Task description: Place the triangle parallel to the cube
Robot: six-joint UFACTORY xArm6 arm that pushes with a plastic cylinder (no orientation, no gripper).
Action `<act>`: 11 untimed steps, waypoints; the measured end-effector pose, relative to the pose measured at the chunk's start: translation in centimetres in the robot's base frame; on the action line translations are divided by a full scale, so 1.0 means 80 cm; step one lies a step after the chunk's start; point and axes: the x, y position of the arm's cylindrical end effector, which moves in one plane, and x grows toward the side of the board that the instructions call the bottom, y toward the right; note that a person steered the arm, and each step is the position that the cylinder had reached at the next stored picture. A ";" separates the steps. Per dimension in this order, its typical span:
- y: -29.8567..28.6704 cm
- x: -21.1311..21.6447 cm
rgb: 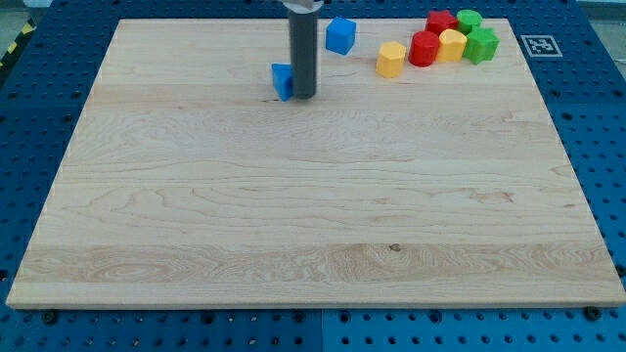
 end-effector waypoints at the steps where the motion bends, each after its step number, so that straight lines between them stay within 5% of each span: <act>1: -0.042 -0.004; 3: -0.086 -0.028; 5: -0.047 -0.022; 7: -0.057 -0.069; 11: -0.145 -0.078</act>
